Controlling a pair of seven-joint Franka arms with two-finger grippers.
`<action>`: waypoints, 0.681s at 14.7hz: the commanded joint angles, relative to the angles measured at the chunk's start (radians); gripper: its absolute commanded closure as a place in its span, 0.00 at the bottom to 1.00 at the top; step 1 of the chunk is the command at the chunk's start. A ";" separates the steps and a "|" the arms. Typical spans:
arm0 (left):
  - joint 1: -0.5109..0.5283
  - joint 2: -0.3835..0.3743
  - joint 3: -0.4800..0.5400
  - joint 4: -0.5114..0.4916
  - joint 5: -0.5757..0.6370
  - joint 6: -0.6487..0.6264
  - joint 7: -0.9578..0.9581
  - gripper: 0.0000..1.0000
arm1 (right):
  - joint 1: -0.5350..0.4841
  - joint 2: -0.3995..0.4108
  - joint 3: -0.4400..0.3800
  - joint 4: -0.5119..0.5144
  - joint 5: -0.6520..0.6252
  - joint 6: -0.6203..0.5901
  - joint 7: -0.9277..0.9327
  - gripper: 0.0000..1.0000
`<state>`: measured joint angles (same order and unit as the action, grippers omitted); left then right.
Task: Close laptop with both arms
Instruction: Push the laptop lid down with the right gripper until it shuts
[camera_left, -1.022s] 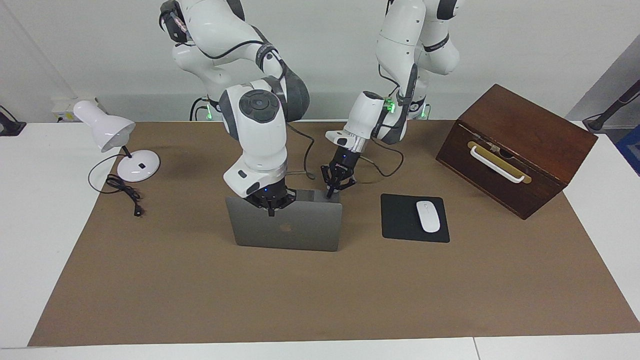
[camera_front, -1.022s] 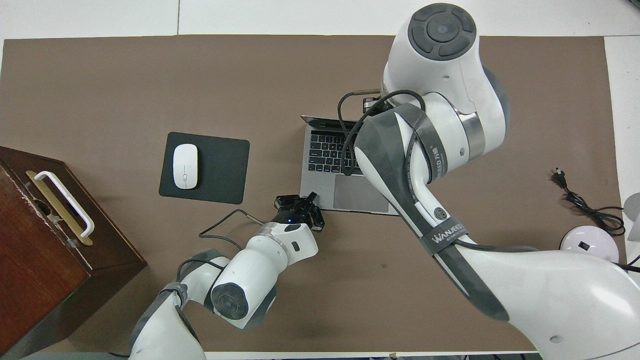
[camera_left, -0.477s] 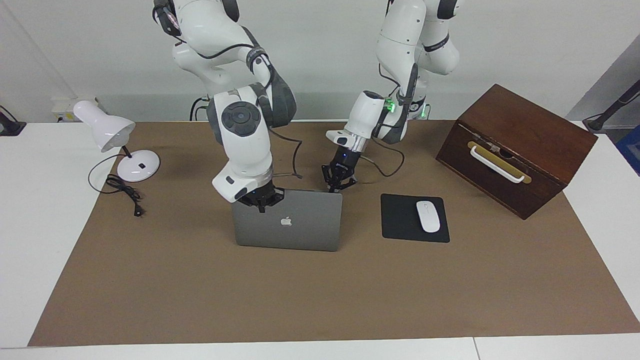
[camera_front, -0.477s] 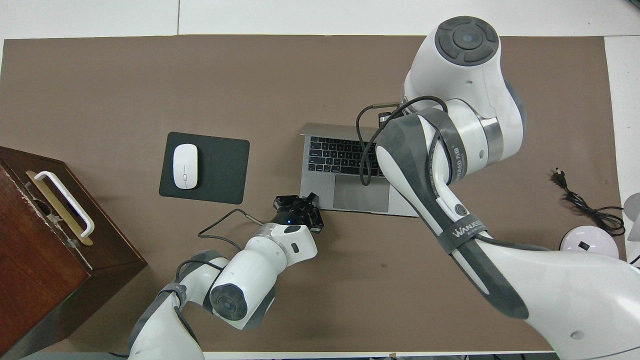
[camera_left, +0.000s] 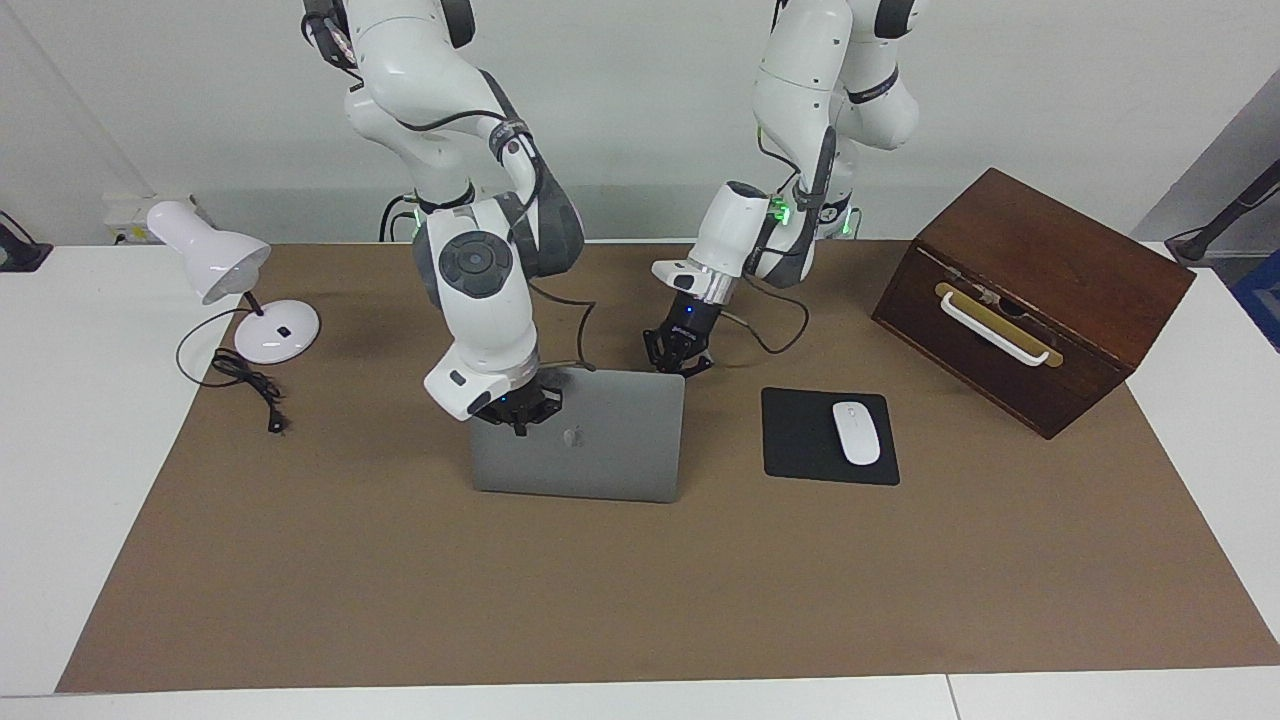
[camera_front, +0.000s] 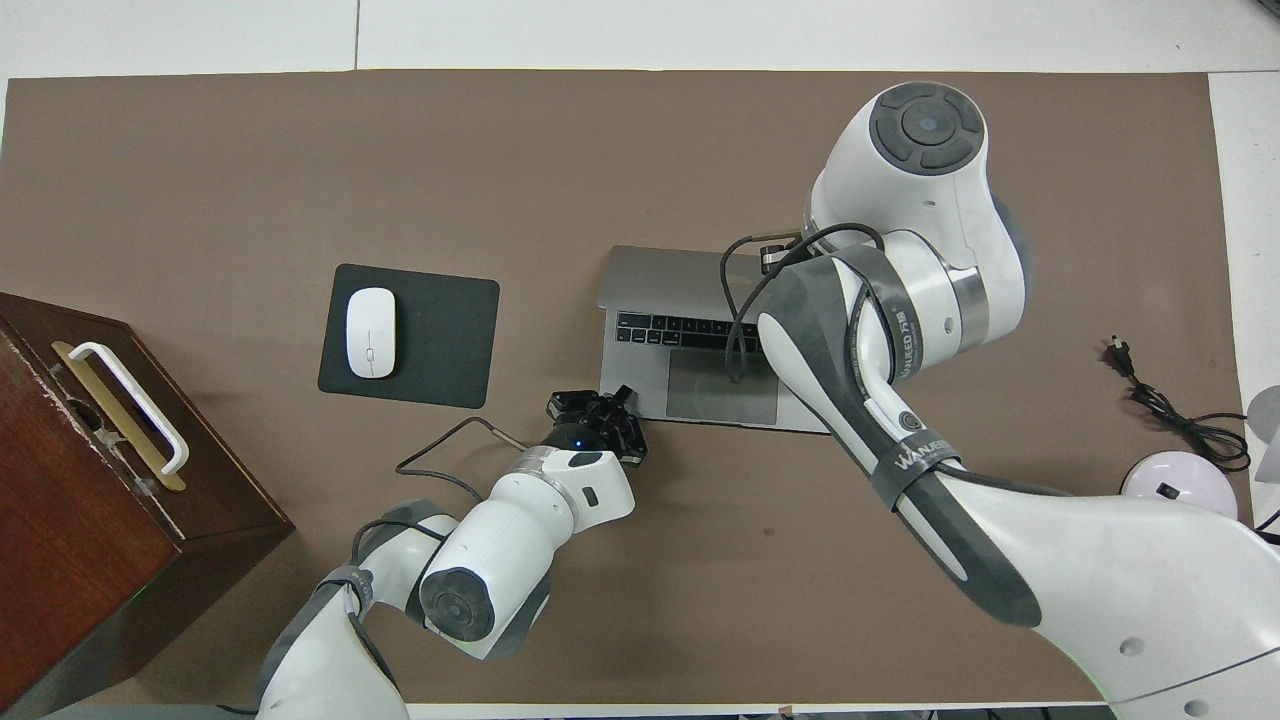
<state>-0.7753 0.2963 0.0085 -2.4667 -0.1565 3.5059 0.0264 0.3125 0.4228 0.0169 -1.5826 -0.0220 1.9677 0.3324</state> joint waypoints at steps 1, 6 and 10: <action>0.010 0.003 0.007 -0.070 0.018 -0.011 0.010 1.00 | -0.016 -0.039 0.009 -0.083 0.022 0.034 -0.038 1.00; 0.008 0.003 0.007 -0.070 0.018 -0.011 0.010 1.00 | -0.027 -0.041 0.009 -0.142 0.022 0.106 -0.046 1.00; 0.010 0.003 0.007 -0.070 0.020 -0.011 0.010 1.00 | -0.027 -0.038 0.009 -0.177 0.022 0.154 -0.046 1.00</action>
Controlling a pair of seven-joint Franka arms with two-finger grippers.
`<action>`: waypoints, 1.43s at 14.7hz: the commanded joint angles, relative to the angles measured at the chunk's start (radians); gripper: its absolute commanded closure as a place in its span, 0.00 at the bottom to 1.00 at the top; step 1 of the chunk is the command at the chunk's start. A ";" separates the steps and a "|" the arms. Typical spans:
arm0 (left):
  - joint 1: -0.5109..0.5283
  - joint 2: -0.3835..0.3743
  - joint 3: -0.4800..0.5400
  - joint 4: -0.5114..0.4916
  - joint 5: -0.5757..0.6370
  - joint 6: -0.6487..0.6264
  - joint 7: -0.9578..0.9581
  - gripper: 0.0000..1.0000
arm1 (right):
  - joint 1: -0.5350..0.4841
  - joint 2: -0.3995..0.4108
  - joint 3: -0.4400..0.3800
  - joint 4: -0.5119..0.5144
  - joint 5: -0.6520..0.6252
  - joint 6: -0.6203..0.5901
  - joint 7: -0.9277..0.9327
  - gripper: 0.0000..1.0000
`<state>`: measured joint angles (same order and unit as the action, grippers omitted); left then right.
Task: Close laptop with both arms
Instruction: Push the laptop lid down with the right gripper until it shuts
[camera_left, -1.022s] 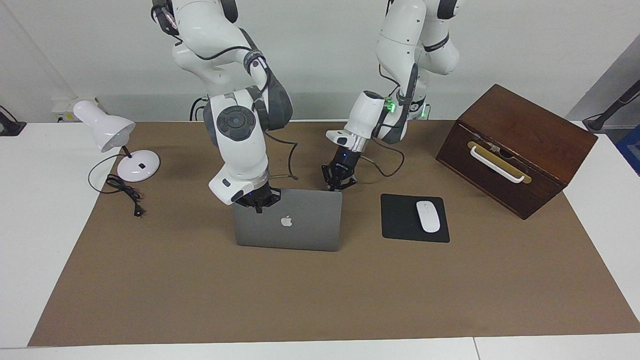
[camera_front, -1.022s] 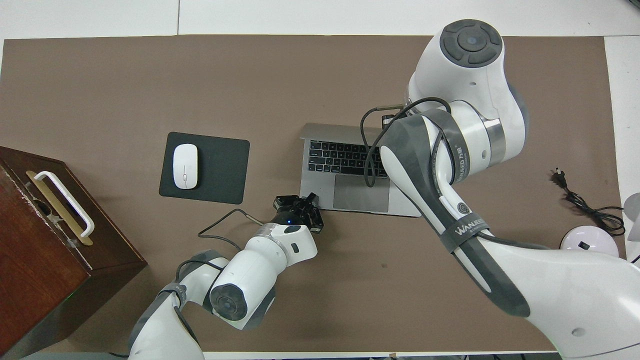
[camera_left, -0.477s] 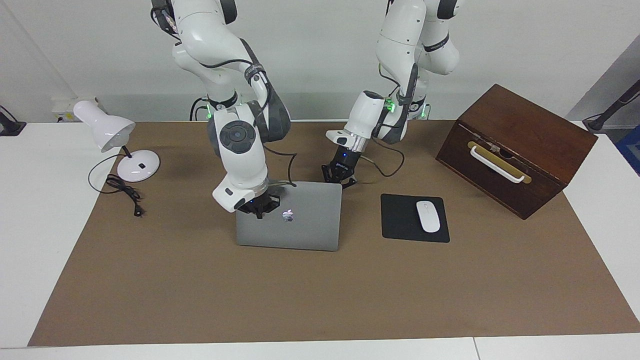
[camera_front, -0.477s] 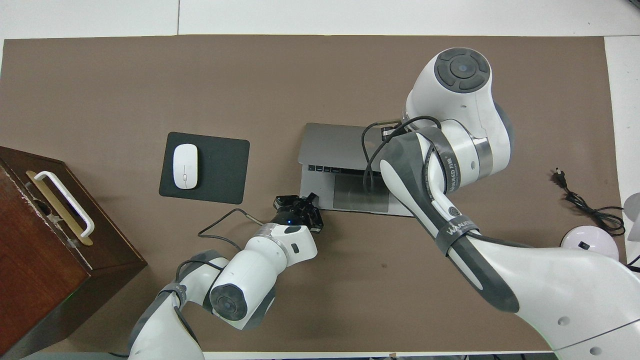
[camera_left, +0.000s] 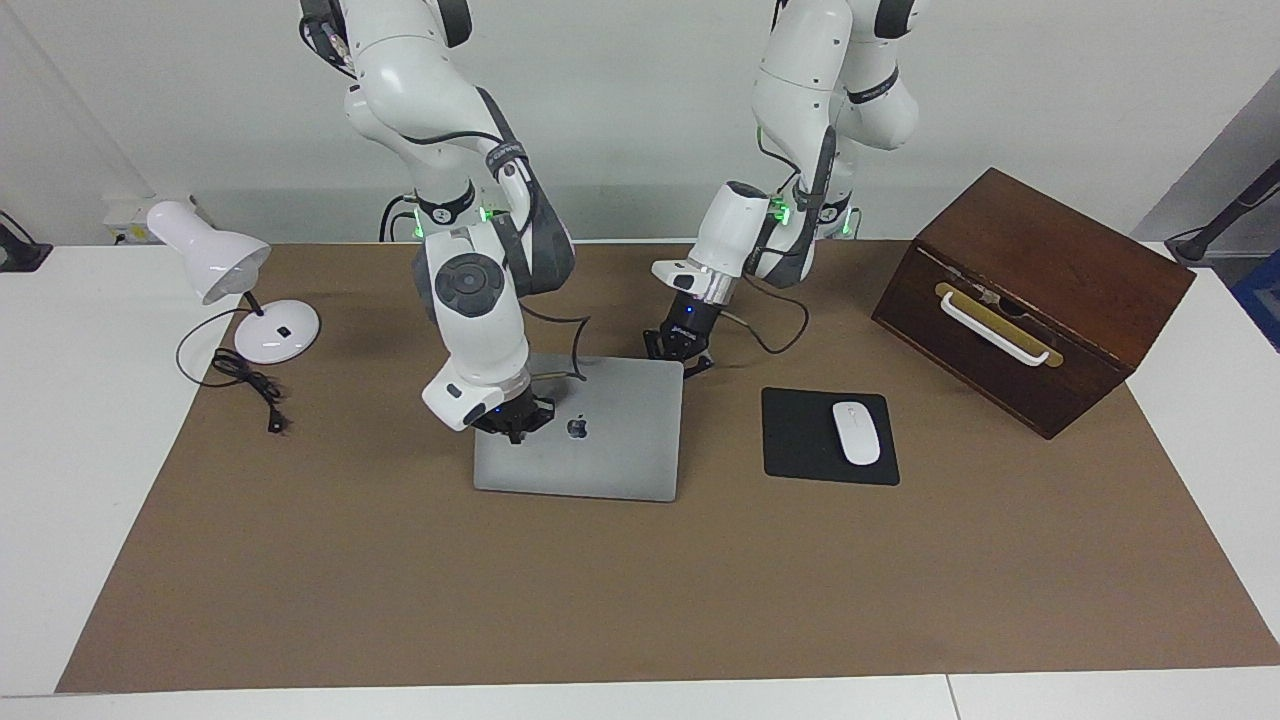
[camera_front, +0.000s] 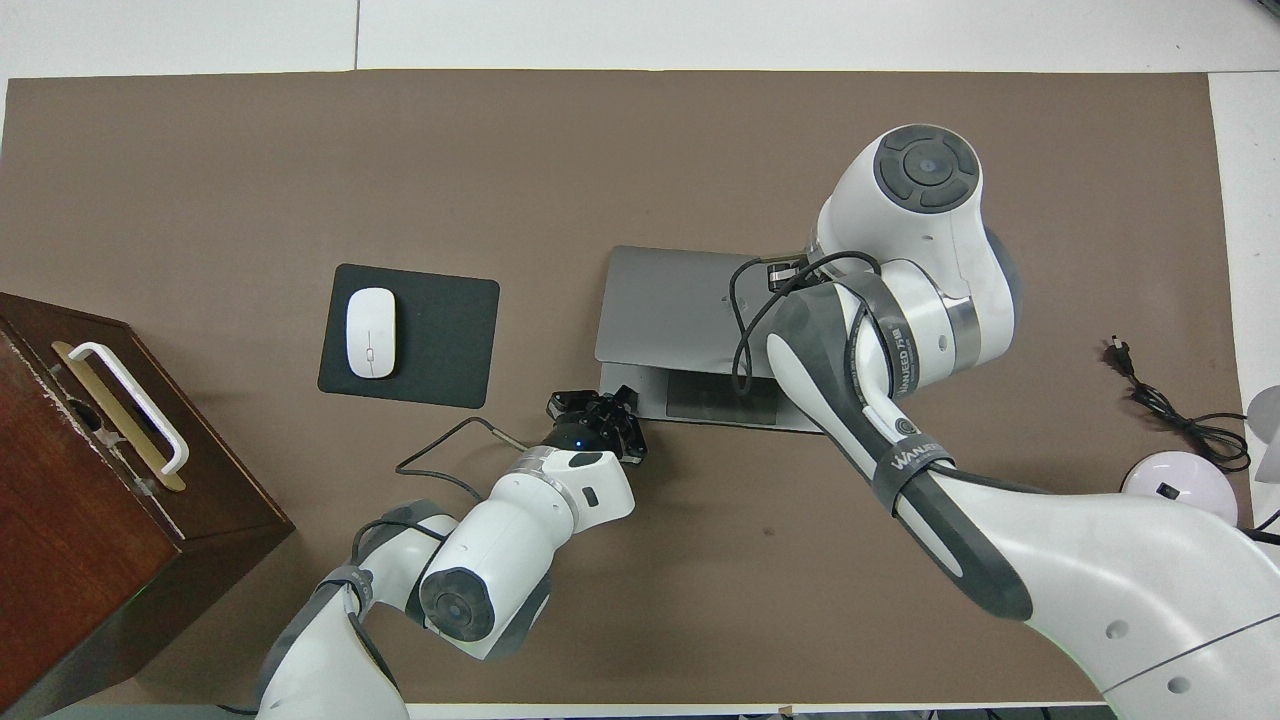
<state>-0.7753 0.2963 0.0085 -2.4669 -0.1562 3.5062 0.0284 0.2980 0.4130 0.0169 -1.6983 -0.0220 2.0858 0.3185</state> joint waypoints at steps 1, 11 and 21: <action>0.008 0.004 0.007 -0.070 0.018 -0.012 0.008 1.00 | -0.014 -0.026 0.009 -0.067 0.022 0.052 -0.033 1.00; 0.008 0.004 0.007 -0.069 0.020 -0.010 0.010 1.00 | -0.014 -0.022 0.009 -0.107 0.022 0.120 -0.033 1.00; 0.011 0.004 0.007 -0.064 0.020 -0.010 0.008 1.00 | -0.011 -0.020 0.008 -0.136 0.022 0.155 -0.030 1.00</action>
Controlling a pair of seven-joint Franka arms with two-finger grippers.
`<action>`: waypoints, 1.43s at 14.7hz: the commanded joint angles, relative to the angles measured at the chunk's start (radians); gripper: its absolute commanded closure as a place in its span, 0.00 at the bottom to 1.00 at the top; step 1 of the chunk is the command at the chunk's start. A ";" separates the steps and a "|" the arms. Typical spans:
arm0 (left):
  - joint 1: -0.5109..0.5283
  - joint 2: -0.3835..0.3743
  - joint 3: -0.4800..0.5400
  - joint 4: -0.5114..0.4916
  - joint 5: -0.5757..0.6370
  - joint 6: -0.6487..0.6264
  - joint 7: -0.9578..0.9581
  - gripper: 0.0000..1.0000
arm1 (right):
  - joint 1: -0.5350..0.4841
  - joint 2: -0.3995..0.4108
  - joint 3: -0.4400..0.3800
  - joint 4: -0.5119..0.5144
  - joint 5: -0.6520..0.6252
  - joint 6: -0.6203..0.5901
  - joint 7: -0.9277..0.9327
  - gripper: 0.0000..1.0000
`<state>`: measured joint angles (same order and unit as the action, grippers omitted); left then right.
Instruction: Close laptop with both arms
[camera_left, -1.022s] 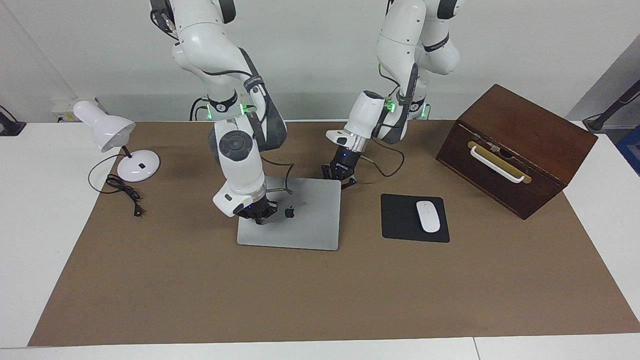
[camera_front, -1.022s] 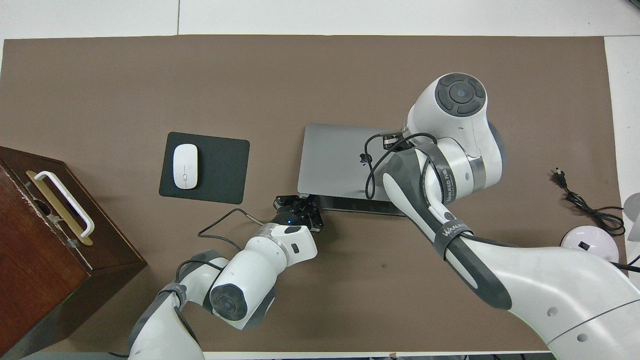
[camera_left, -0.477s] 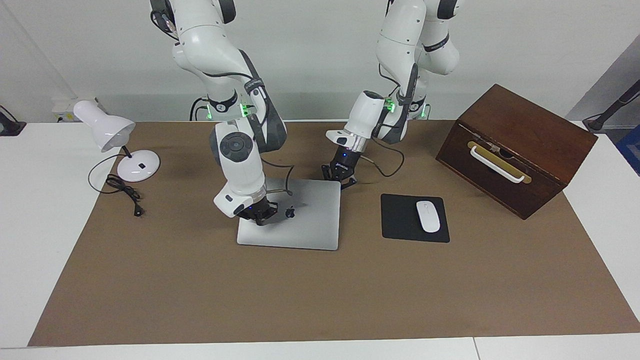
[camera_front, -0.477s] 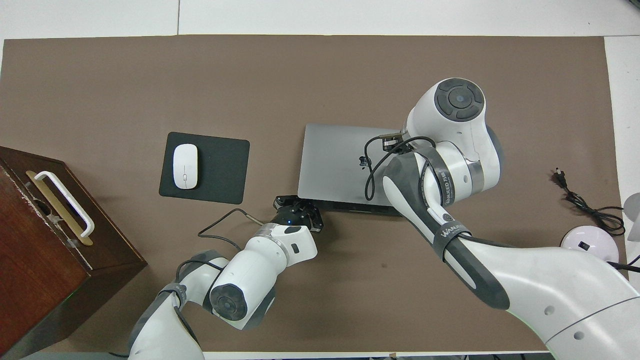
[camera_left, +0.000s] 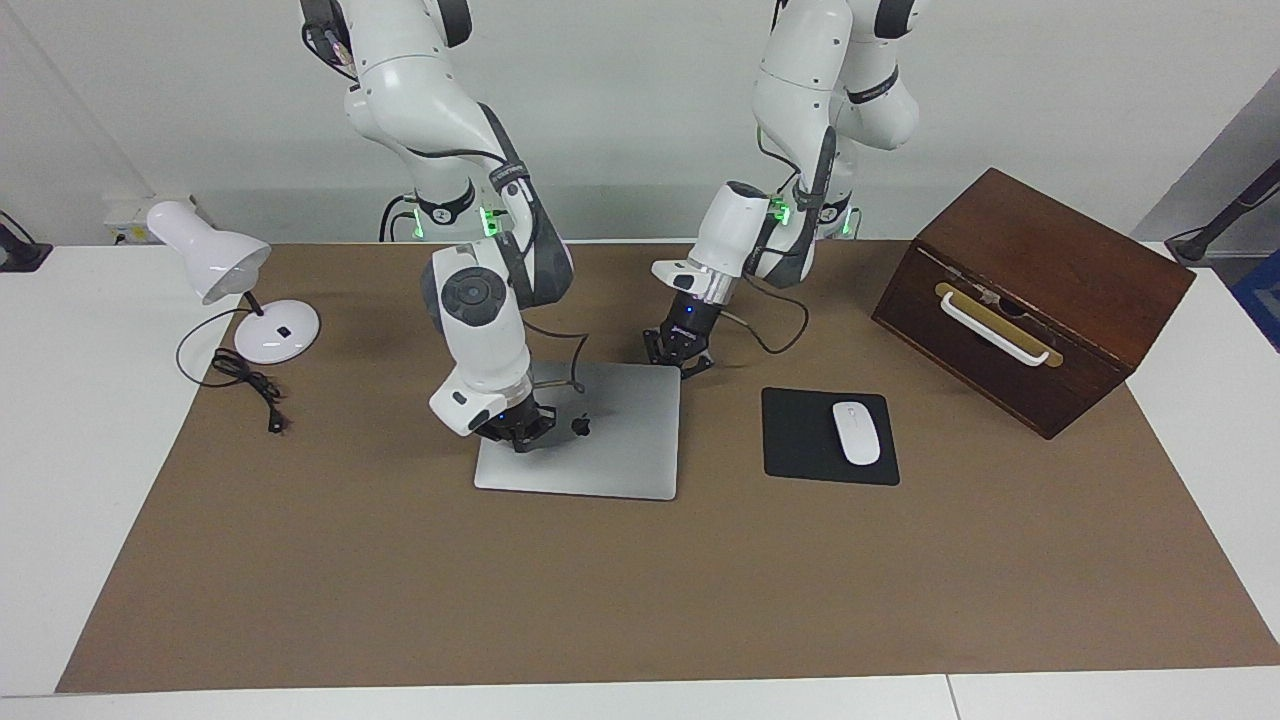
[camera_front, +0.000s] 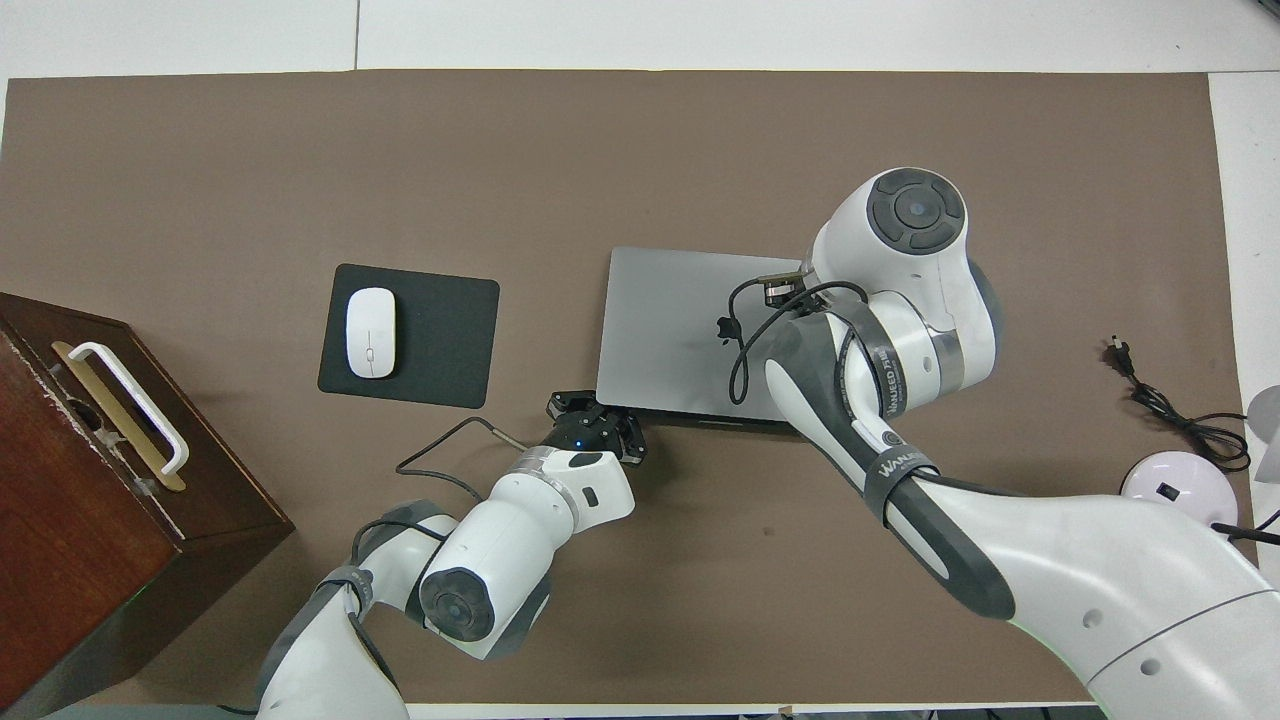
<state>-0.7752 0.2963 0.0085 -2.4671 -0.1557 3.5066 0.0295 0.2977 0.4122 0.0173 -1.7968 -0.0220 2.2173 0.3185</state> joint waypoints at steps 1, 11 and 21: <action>0.011 0.004 0.007 -0.064 0.019 -0.012 0.007 1.00 | -0.012 -0.020 0.007 -0.038 0.022 0.022 -0.030 1.00; 0.011 0.004 0.007 -0.062 0.018 -0.011 -0.012 1.00 | -0.014 -0.084 0.009 0.020 0.023 -0.117 -0.026 1.00; 0.010 -0.029 0.005 -0.070 0.016 -0.057 -0.097 1.00 | -0.282 -0.372 -0.005 0.116 0.005 -0.433 -0.384 1.00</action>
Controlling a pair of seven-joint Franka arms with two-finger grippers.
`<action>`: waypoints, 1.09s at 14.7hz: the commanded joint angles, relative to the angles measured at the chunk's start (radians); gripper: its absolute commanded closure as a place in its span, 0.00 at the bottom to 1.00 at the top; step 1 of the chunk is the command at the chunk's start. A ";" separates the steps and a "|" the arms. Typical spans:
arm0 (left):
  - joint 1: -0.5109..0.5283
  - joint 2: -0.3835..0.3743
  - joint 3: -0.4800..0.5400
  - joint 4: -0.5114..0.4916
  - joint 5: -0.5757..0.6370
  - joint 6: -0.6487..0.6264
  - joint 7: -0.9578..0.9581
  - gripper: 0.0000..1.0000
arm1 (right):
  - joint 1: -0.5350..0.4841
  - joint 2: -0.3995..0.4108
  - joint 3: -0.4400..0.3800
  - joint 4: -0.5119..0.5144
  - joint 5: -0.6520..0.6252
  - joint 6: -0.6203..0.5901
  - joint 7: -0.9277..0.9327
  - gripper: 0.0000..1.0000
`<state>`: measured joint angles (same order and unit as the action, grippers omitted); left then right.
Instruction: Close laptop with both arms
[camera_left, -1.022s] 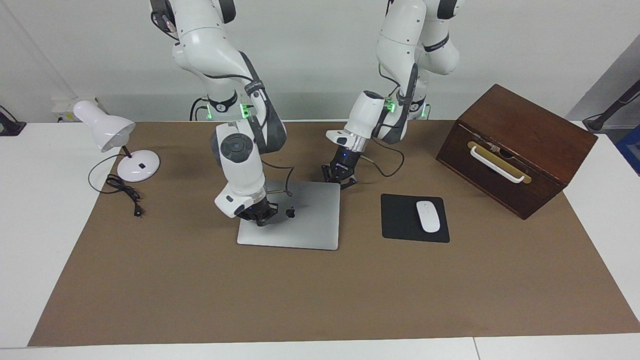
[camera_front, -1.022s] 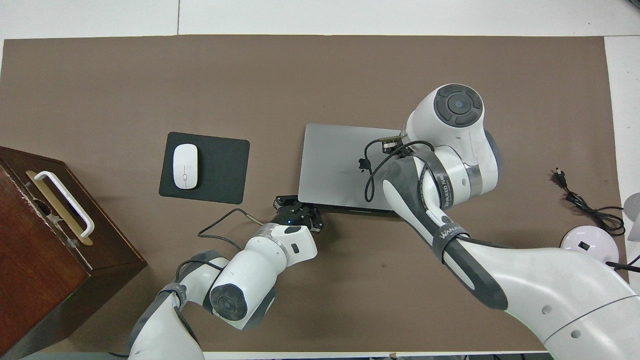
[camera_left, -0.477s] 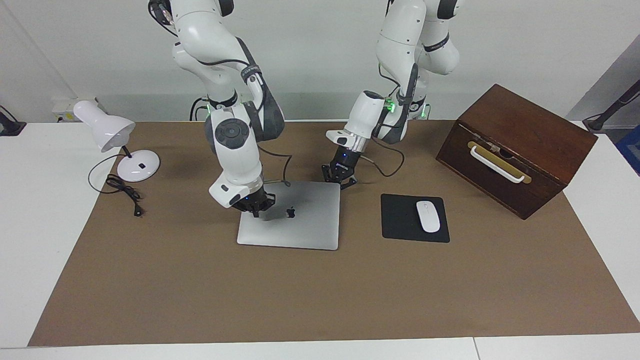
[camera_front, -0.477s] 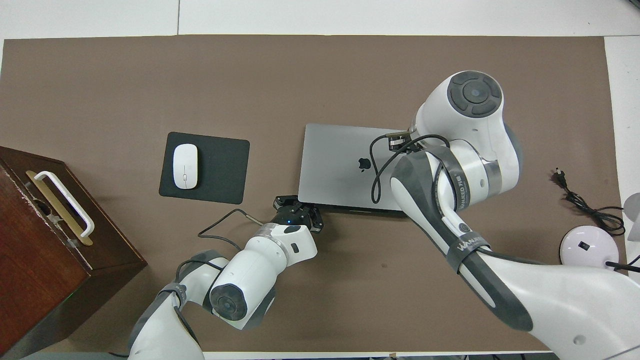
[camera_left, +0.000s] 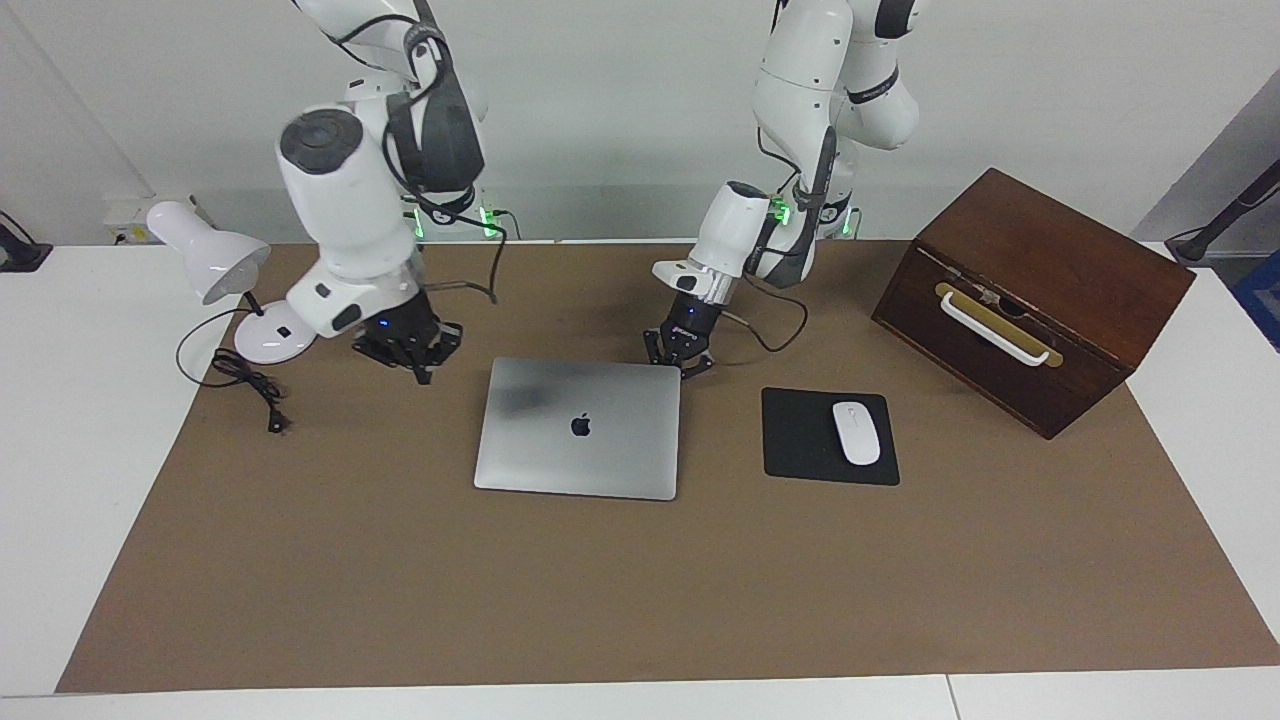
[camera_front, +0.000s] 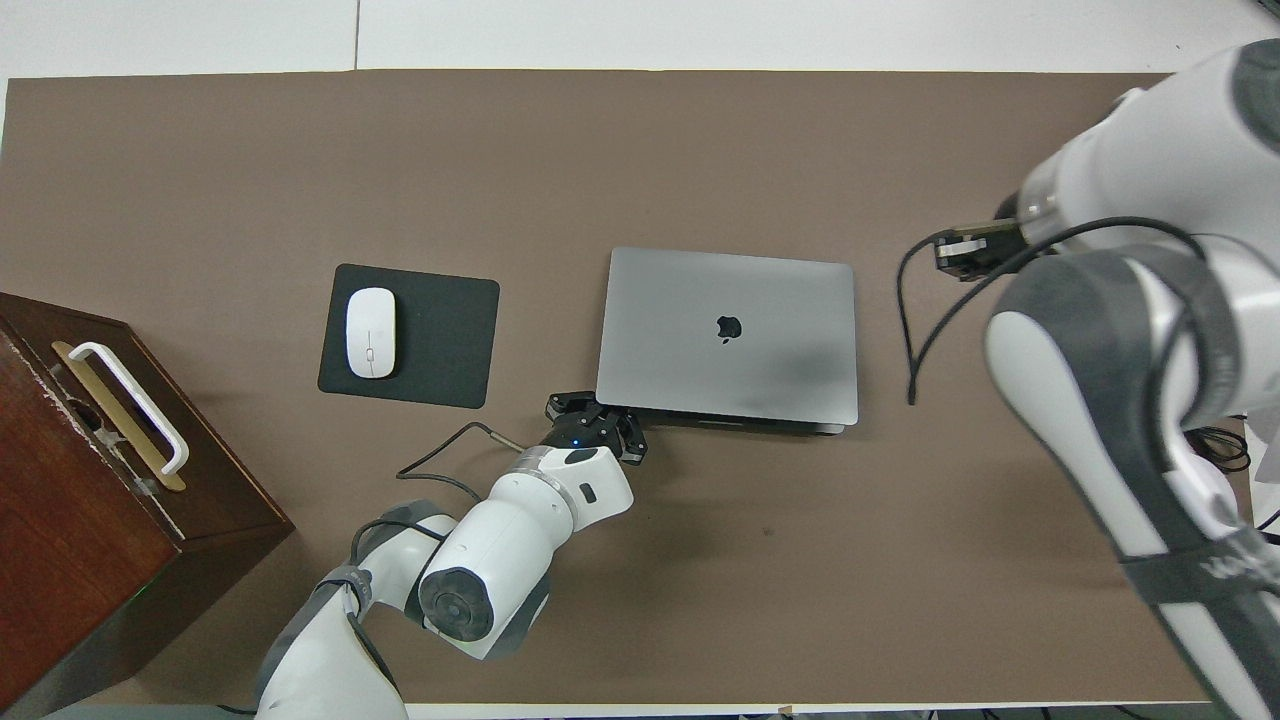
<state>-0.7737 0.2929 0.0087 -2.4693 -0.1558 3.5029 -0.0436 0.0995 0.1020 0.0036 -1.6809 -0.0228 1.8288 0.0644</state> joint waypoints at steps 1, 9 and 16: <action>0.010 -0.040 0.005 -0.069 0.016 -0.074 -0.024 1.00 | -0.125 -0.089 0.009 0.001 0.006 -0.068 -0.197 1.00; 0.024 -0.210 0.007 -0.069 0.016 -0.364 -0.028 1.00 | -0.309 -0.255 0.007 0.000 0.018 -0.201 -0.264 0.00; 0.077 -0.376 0.010 -0.027 0.015 -0.749 -0.025 1.00 | -0.291 -0.271 0.016 -0.155 0.024 -0.060 -0.193 0.00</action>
<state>-0.7189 -0.0112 0.0196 -2.5016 -0.1559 2.8769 -0.0587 -0.1980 -0.1502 0.0099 -1.7531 -0.0201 1.6878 -0.1608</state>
